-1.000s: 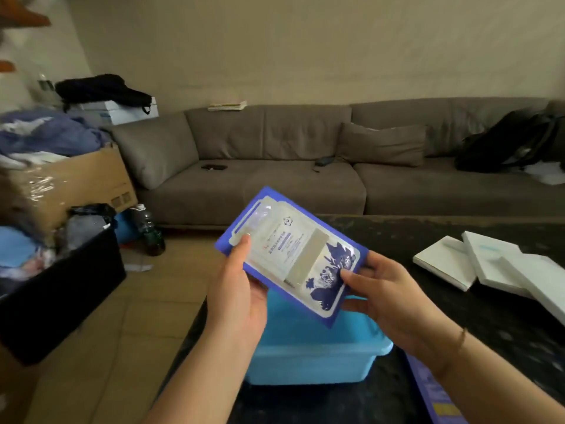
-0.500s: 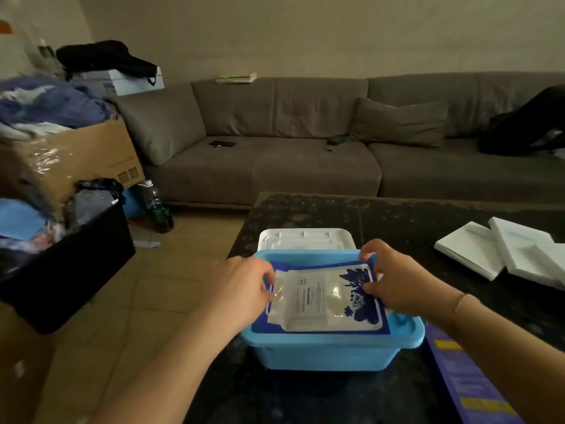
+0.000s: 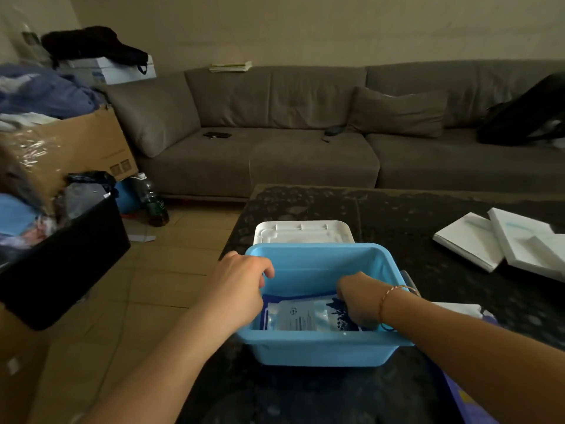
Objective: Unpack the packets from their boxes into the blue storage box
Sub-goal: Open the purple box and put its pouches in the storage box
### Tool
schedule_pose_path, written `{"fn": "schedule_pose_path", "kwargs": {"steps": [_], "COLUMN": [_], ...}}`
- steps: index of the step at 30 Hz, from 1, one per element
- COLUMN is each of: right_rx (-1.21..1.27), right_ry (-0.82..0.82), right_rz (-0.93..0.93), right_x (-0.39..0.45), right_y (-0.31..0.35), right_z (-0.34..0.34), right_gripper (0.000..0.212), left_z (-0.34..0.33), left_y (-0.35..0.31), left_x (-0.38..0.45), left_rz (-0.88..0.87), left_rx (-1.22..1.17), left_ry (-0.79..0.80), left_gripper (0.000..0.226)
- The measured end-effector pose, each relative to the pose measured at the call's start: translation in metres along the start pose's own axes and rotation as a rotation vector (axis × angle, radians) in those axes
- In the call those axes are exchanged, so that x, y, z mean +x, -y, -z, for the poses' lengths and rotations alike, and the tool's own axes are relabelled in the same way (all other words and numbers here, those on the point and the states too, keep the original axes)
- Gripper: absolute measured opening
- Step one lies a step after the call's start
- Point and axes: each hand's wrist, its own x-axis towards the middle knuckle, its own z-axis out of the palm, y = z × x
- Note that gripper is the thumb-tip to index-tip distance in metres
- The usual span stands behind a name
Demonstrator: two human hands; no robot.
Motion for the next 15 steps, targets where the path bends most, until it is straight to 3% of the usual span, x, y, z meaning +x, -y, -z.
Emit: {"fn": "schedule_pose_path", "kwargs": {"steps": [5,11,15], "right_rx": [-0.056,-0.103,-0.2], "right_ry": [-0.029,0.274,0.267], "right_rz": [0.098,0.286,0.311], "right_x": [-0.005,-0.013,-0.017], "right_y": [0.001,0.002,0.009], "right_z": [-0.004,-0.007,-0.007], "right_gripper": [0.027,0.034,0.032], "left_z": [0.001,-0.001,-0.003], "left_y": [0.003,0.011,0.014], "left_x": [-0.001,-0.004,-0.008], "left_rz": [0.029,0.079,0.051], "left_rx": [-0.07,-0.056,-0.051], "left_ry": [0.004,0.033,0.009], "left_gripper": [0.044,0.044,0.041]}}
